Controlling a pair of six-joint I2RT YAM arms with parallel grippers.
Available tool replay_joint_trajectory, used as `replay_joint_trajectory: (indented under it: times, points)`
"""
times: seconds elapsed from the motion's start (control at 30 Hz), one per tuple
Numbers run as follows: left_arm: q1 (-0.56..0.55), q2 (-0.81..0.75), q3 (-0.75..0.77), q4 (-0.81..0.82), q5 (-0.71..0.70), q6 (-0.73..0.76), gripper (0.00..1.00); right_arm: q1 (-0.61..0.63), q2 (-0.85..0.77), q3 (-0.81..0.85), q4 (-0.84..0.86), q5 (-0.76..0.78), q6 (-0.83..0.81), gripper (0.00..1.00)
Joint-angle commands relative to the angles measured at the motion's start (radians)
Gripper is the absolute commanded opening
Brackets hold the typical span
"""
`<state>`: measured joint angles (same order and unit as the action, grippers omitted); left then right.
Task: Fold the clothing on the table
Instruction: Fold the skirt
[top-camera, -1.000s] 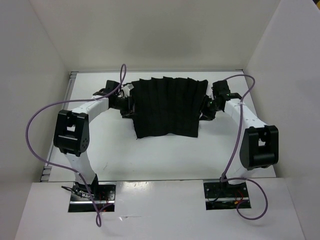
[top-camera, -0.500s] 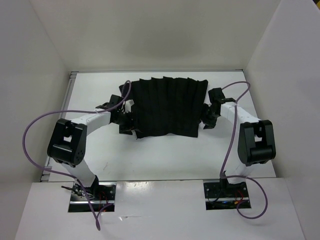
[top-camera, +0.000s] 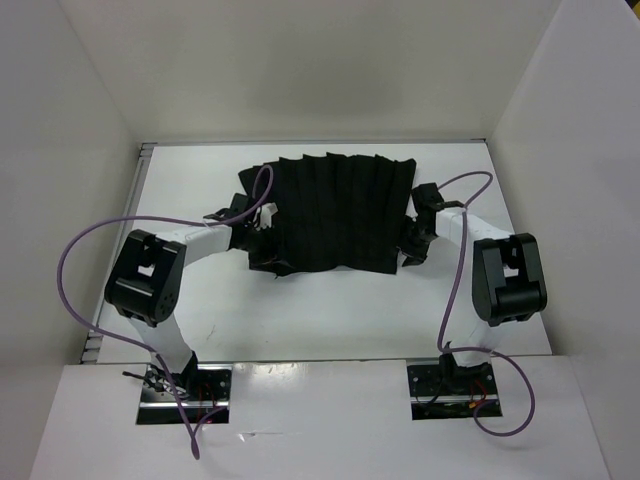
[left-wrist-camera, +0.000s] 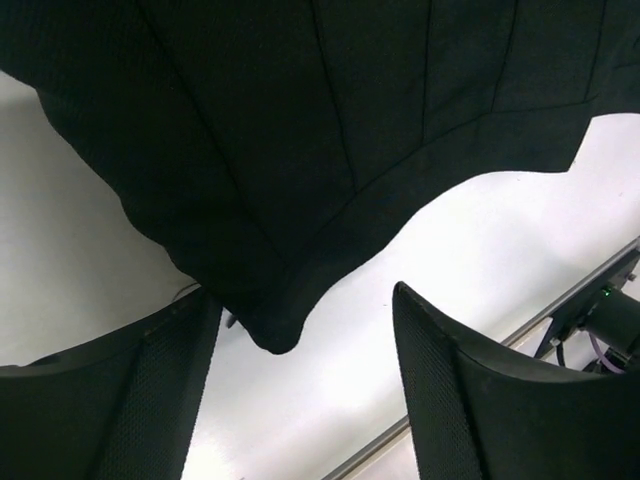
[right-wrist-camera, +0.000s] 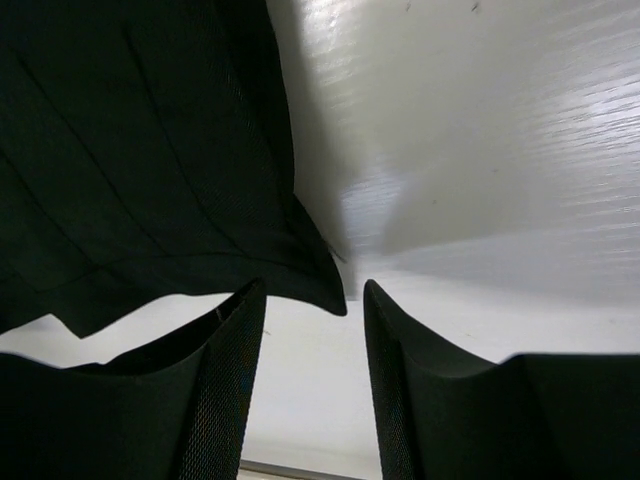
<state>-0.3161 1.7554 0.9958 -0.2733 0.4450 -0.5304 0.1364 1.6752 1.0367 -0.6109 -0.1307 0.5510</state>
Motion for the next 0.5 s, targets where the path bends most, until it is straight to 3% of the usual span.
replay_joint_trajectory:
  times: [0.0, 0.17, 0.3, 0.47]
  points:
    - [-0.008, 0.047, 0.006, 0.017, -0.023, 0.001, 0.75, 0.031, 0.012, -0.021, 0.037, -0.029, 0.021, 0.49]
    - [-0.018, 0.068, 0.006, 0.017, 0.003, 0.012, 0.40, 0.031, 0.012, -0.046, 0.046, -0.029, 0.030, 0.49]
    - [-0.018, 0.059, 0.006, -0.003, 0.003, 0.023, 0.31, 0.031, 0.021, -0.056, 0.057, -0.047, 0.040, 0.49]
    - [-0.028, 0.068, 0.006, -0.012, 0.003, 0.023, 0.29, 0.040, 0.052, -0.043, 0.059, -0.029, 0.049, 0.47]
